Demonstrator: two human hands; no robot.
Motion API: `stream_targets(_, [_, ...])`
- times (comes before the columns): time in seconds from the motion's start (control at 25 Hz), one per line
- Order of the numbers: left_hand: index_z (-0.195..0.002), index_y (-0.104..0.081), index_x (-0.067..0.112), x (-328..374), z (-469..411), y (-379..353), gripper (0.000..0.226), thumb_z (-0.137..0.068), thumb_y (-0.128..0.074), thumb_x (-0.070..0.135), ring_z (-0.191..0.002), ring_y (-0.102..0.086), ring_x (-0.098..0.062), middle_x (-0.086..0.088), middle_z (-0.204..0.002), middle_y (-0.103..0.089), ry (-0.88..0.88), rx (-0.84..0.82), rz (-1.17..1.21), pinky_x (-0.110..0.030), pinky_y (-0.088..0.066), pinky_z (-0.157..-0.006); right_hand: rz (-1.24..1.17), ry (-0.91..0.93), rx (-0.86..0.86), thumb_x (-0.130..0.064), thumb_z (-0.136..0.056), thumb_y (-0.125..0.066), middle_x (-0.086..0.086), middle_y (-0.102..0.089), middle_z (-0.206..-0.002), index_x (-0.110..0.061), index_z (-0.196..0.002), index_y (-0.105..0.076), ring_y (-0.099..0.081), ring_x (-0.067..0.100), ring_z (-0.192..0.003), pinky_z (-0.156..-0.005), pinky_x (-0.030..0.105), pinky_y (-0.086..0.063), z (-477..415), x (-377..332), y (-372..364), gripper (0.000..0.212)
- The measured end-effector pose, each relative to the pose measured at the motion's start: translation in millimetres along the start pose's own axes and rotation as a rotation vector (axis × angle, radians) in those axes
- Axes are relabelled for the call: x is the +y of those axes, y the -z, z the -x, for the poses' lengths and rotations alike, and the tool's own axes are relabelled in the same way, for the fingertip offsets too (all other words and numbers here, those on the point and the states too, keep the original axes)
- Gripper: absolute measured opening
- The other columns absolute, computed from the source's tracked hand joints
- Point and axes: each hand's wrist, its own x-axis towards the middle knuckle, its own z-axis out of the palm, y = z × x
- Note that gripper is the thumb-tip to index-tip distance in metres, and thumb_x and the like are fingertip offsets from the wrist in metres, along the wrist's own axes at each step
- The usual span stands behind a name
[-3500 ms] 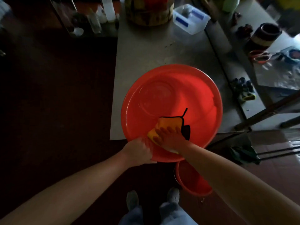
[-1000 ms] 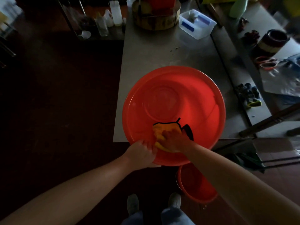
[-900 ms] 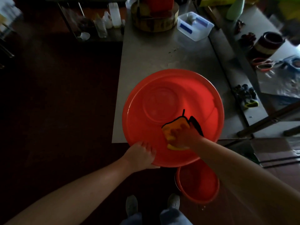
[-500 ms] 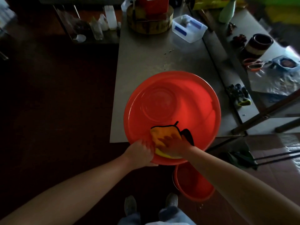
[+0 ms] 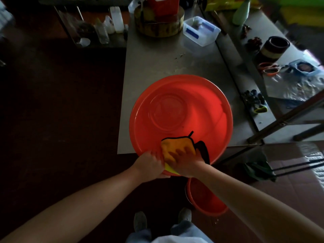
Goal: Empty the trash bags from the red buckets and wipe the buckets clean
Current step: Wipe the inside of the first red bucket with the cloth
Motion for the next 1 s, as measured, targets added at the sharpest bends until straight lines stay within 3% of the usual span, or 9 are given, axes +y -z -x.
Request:
stream_targets(0.12, [-0.073,-0.071,0.011,3.1,-2.1,-4.3,0.074,-0.085,-0.043,0.078,-0.063,-0.063,-0.025,-0.011,-0.071,-0.068,-0.031,0.034,-0.019,-0.028,-0.050,-0.063,-0.001,0.028,0.032,-0.078,-0.076,0.011,-0.006,-0.001,-0.169,-0.050,-0.157,-0.003,0.005,0.036,-0.154,-0.112,0.075,0.002,-11.1,7.0,3.1,0.087])
stream_targets(0.28, [-0.076,-0.071,0.013,8.6,-6.5,-11.0,0.074,-0.092,-0.034,0.075,-0.066,-0.066,-0.025,-0.010,-0.073,-0.070,-0.085,0.026,-0.003,-0.031,-0.053,-0.067,-0.091,-0.017,0.137,-0.070,-0.098,-0.014,-0.003,-0.012,-0.168,-0.043,-0.159,-0.011,-0.004,0.036,-0.154,-0.116,0.071,-0.003,-48.1,20.5,0.7,0.067])
stream_targets(0.44, [-0.081,-0.071,0.010,12.5,-4.5,-21.3,0.074,-0.095,-0.032,0.071,-0.071,-0.070,-0.027,-0.012,-0.079,-0.072,-0.103,0.079,0.018,-0.034,-0.056,-0.072,-0.189,-0.007,0.164,-0.079,-0.088,-0.003,0.003,-0.018,-0.167,-0.038,-0.158,-0.021,-0.009,0.039,-0.153,-0.117,0.069,0.000,-98.4,27.5,5.8,0.083])
stream_targets(0.56, [-0.079,-0.072,0.009,8.7,-7.0,-24.4,0.076,-0.096,-0.029,0.070,-0.070,-0.070,-0.028,-0.012,-0.077,-0.071,-0.124,0.120,-0.008,-0.035,-0.057,-0.071,-0.147,-0.013,0.133,-0.082,-0.087,0.007,-0.002,-0.015,-0.168,-0.043,-0.158,-0.014,-0.008,0.038,-0.153,-0.115,0.071,-0.002,-125.8,27.9,15.1,0.084])
stream_targets(0.6, [-0.079,-0.071,0.009,6.9,-7.4,-24.9,0.077,-0.096,-0.027,0.070,-0.071,-0.070,-0.028,-0.012,-0.076,-0.071,-0.132,0.133,-0.013,-0.035,-0.057,-0.070,-0.127,-0.021,0.131,-0.078,-0.092,0.002,-0.003,-0.015,-0.167,-0.043,-0.159,-0.013,-0.008,0.038,-0.152,-0.116,0.070,-0.002,-129.7,28.0,17.0,0.077])
stream_targets(0.68, [-0.075,-0.070,0.009,3.8,-5.9,-21.5,0.076,-0.095,-0.030,0.071,-0.067,-0.067,-0.028,-0.012,-0.074,-0.070,-0.148,0.146,-0.014,-0.034,-0.056,-0.068,-0.138,-0.020,0.121,-0.066,-0.101,-0.009,0.000,-0.017,-0.166,-0.041,-0.159,-0.014,-0.011,0.040,-0.151,-0.116,0.070,-0.004,-121.8,25.4,15.8,0.064])
stream_targets(0.8, [-0.067,-0.067,0.012,-4.3,-7.1,-16.0,0.071,-0.091,-0.043,0.073,-0.059,-0.063,-0.025,-0.009,-0.066,-0.066,-0.145,0.165,-0.046,-0.031,-0.053,-0.064,-0.073,0.064,0.152,-0.062,-0.089,0.011,0.008,-0.024,-0.163,-0.035,-0.159,-0.018,-0.021,0.040,-0.147,-0.116,0.067,-0.010,-88.3,20.7,11.3,0.080])
stream_targets(0.84, [-0.065,-0.066,0.012,-6.9,-8.3,-13.0,0.070,-0.091,-0.043,0.073,-0.058,-0.062,-0.024,-0.009,-0.064,-0.065,-0.152,0.160,-0.041,-0.030,-0.052,-0.063,-0.042,0.062,0.138,-0.064,-0.087,0.011,0.008,-0.022,-0.164,-0.036,-0.159,-0.017,-0.019,0.040,-0.149,-0.116,0.067,-0.009,-73.0,21.0,15.0,0.083])
stream_targets(1.0, [-0.063,-0.065,0.013,-14.3,-8.9,-5.3,0.073,-0.089,-0.036,0.075,-0.056,-0.062,-0.024,-0.007,-0.061,-0.064,-0.139,0.090,-0.025,-0.030,-0.050,-0.061,0.075,0.067,0.002,-0.059,-0.105,-0.011,0.000,-0.002,-0.170,-0.042,-0.160,-0.004,-0.002,0.036,-0.154,-0.118,0.064,-0.002,-7.7,14.9,25.6,0.058])
